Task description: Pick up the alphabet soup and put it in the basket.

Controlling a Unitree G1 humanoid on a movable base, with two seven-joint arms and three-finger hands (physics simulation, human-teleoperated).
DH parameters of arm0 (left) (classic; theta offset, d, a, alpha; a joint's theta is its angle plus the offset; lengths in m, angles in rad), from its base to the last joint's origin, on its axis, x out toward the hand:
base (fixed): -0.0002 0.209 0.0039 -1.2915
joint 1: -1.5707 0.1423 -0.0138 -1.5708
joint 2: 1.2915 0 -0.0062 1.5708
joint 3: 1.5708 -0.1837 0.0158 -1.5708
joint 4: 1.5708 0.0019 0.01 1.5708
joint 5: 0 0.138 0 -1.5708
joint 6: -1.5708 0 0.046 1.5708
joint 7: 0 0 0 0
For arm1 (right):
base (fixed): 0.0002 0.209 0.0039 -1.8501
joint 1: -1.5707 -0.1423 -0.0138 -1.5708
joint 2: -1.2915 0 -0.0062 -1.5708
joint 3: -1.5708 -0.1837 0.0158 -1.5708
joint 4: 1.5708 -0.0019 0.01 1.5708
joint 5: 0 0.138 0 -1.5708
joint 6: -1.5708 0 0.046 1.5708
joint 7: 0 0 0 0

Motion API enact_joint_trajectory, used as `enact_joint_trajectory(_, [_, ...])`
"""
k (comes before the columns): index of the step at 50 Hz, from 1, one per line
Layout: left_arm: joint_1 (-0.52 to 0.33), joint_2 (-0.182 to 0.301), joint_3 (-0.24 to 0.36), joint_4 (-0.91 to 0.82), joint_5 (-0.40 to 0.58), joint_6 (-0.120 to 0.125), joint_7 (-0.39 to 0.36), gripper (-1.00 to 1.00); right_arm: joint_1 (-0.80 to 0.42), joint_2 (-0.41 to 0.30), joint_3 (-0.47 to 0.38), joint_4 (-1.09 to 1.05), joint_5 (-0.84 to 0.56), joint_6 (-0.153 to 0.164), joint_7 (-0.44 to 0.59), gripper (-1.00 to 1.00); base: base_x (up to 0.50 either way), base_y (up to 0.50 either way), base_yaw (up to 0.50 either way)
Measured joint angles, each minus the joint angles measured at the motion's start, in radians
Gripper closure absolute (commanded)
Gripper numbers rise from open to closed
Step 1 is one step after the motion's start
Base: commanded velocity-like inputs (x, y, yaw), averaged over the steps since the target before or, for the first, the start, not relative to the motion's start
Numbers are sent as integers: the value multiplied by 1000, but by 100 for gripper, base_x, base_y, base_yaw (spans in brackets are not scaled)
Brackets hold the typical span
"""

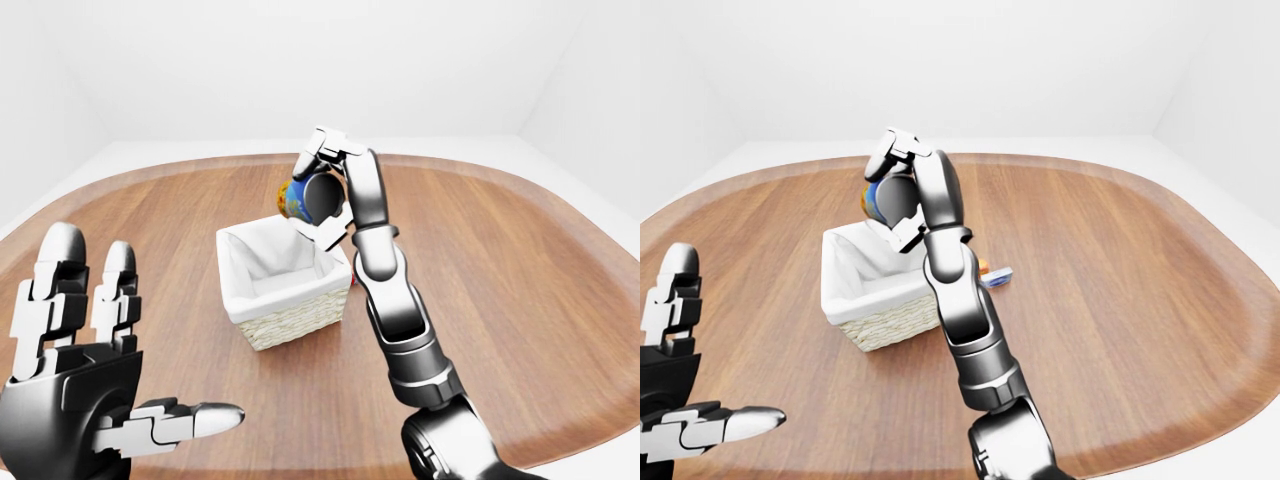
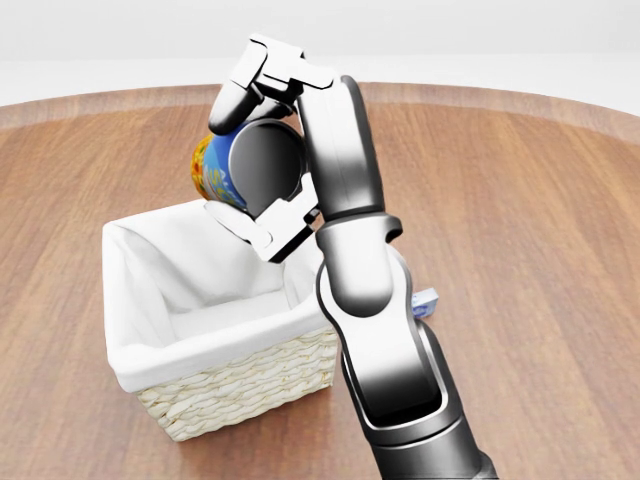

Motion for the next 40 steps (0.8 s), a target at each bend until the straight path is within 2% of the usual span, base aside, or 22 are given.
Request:
enact_joint_trajectory(19, [37,43,-6,0,-52,0,29,-100,-66,86,31,299,-85,0,-88,100,0,0,0])
enact_joint_trajectory(40, [58,62,-16,0,-69,0,40,-100,-96,121,31,552,-148,0,-179,100,0,0,0])
